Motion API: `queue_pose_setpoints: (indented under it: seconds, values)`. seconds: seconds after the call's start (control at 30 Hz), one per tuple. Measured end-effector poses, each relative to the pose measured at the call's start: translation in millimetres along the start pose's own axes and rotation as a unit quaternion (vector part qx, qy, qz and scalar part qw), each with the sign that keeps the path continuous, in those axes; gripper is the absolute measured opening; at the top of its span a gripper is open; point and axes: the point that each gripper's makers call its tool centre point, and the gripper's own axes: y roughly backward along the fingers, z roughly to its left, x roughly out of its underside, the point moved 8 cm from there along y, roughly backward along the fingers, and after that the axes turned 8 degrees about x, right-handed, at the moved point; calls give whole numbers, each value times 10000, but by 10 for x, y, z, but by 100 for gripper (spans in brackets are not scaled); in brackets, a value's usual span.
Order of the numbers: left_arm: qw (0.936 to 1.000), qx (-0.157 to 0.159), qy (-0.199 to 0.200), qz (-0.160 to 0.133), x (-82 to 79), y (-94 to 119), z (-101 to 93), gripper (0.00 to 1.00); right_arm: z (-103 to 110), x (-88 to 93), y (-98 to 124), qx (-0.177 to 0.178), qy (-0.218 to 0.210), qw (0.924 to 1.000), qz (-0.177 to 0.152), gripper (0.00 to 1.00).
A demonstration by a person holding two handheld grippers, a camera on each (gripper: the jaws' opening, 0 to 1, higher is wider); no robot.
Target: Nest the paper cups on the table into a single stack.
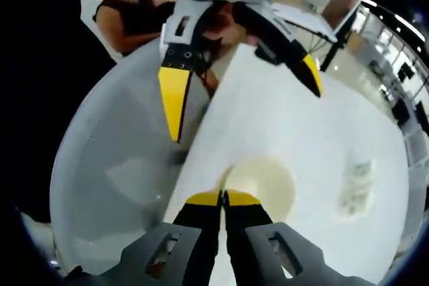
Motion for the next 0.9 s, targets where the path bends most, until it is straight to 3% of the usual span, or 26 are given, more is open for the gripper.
queue_pose_setpoints:
  seconds: [0.43, 0.9]
  values:
    - [9999, 58, 109, 4, 14, -19, -6, 95, 40, 26, -81, -40, 285, 9996, 14, 0]
    - [9999, 82, 90, 43, 14, -46, 5, 94, 2, 51, -81, 13, 41, 9999, -91, 5]
